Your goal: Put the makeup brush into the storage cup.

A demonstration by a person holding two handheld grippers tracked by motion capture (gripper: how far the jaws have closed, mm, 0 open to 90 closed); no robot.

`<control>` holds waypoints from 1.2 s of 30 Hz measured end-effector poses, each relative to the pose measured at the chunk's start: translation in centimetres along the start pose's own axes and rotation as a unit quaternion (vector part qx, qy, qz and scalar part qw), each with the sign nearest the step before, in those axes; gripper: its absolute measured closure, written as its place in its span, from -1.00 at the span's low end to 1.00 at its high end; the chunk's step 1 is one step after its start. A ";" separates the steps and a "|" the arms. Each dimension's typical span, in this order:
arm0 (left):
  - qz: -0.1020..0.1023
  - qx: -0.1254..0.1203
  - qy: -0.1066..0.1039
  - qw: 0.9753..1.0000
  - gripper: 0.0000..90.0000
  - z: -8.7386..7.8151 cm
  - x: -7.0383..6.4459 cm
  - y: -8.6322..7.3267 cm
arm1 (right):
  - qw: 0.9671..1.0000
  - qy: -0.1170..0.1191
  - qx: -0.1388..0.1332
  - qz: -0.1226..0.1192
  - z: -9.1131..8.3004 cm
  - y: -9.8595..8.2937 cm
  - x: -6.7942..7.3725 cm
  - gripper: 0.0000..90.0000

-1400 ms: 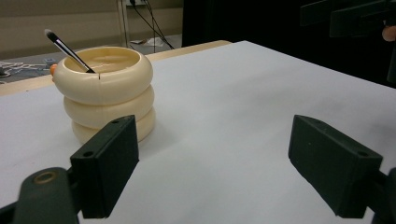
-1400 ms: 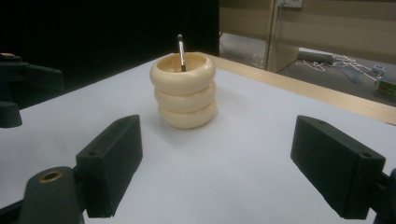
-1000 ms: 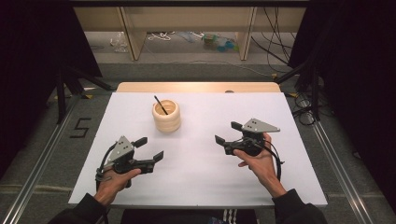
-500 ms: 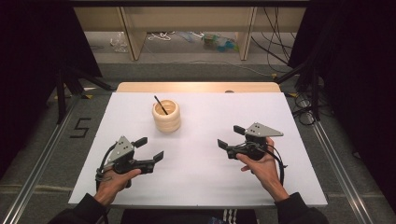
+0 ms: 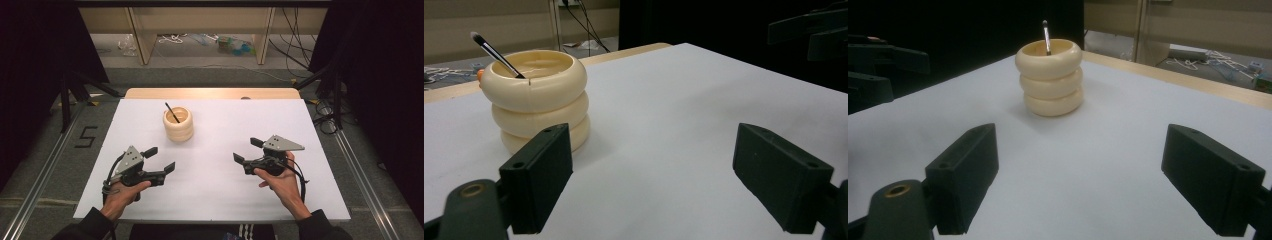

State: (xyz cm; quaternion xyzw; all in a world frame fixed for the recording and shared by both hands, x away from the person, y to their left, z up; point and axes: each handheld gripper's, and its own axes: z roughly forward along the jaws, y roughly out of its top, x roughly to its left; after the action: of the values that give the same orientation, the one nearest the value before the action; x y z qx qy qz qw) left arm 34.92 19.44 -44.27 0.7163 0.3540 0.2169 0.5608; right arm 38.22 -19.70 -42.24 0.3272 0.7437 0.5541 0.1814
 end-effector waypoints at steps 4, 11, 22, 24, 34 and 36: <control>0.003 0.001 -0.001 1.000 -0.65 0.0 0.0 0.0 | 1.000 0.000 0.009 -0.004 -0.3 0.0 0.1 -0.65; 0.002 0.001 0.000 1.000 -0.65 0.0 0.0 0.0 | 1.000 -0.002 -0.002 0.003 -0.7 -0.2 0.3 -0.65; 0.002 0.002 -0.001 1.000 -0.65 0.0 0.0 0.0 | 1.000 -0.009 0.007 -0.004 -1.4 -0.6 0.5 -0.65; 0.003 0.002 -0.001 1.000 -0.65 0.0 0.0 0.0 | 1.000 -0.008 0.006 -0.004 -1.6 -0.7 0.5 -0.65; 0.005 0.003 -0.002 1.000 -0.65 0.1 0.0 0.0 | 1.000 -0.003 0.009 0.000 -2.2 -1.0 0.7 -0.65; 0.005 0.002 -0.001 1.000 -0.65 0.0 0.0 0.0 | 1.000 -0.005 0.010 0.000 -2.3 -1.0 0.8 -0.65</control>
State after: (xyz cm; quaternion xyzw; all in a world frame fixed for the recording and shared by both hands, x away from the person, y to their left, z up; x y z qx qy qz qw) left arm 34.92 19.39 -44.28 0.7197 0.3503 0.2178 0.5585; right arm 35.91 -21.00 -42.36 0.3314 0.7483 0.5451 0.1819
